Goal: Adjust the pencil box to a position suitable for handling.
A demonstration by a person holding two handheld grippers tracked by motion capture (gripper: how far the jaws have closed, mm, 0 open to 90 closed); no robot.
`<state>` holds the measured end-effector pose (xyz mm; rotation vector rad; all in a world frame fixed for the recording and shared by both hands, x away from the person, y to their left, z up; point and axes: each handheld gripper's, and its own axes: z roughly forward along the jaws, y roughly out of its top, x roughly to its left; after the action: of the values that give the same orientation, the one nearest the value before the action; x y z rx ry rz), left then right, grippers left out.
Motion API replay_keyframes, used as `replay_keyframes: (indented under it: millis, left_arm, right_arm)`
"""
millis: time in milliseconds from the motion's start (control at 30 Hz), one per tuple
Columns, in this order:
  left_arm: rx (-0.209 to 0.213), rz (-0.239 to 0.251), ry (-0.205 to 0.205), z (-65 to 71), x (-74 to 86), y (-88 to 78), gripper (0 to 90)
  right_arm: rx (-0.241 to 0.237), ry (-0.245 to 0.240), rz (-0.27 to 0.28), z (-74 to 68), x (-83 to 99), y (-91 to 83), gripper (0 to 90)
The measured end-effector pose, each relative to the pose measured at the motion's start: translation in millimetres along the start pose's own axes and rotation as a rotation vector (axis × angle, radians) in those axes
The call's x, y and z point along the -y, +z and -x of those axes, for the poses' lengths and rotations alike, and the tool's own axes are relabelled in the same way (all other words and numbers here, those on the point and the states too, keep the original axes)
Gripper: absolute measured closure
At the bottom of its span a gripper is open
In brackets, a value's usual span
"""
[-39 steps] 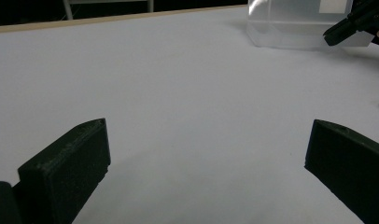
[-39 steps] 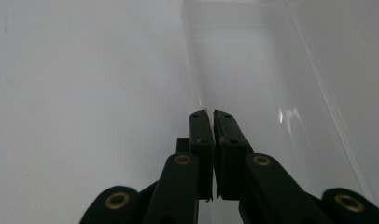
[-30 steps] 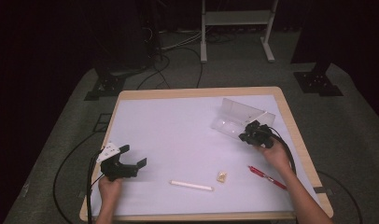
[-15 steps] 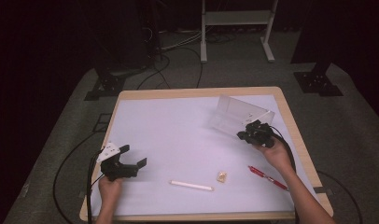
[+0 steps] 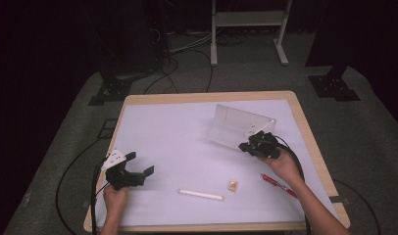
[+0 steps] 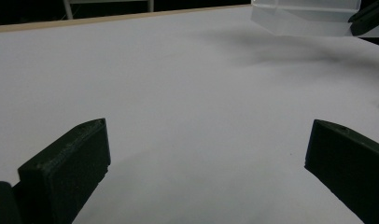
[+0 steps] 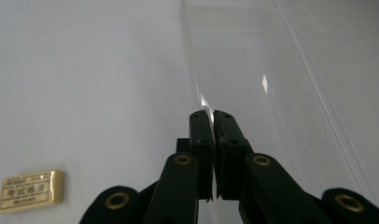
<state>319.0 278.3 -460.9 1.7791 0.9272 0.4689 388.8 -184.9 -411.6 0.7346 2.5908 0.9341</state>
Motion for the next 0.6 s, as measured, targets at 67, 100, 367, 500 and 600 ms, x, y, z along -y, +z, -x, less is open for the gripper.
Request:
replay_keyframes:
  millis: [67,100,367,500,600]
  left_arm:
    - [0.0,0.0,0.0,-0.1,0.0,-0.1,0.0]
    - [0.0,0.0,-0.001,0.0,0.0,0.0,0.0]
    - [0.003,0.001,-0.001,0.0,0.0,-0.4,0.0]
    - [0.002,0.001,-0.001,0.1,0.1,-0.4,0.0]
    - [0.002,0.001,-0.001,0.1,0.1,-0.4,0.0]
  right_arm:
    - [-0.009,-0.005,0.0,-2.7,-0.7,1.8,86.7]
    - [-0.014,-0.008,-0.003,-4.5,-1.2,2.7,86.7]
    - [-0.065,-0.063,-0.011,-22.3,-7.2,15.8,86.7]
    - [-0.088,-0.07,-0.012,-29.1,-9.4,19.9,86.7]
    - [-0.102,-0.085,-0.01,-34.4,-10.6,22.1,86.7]
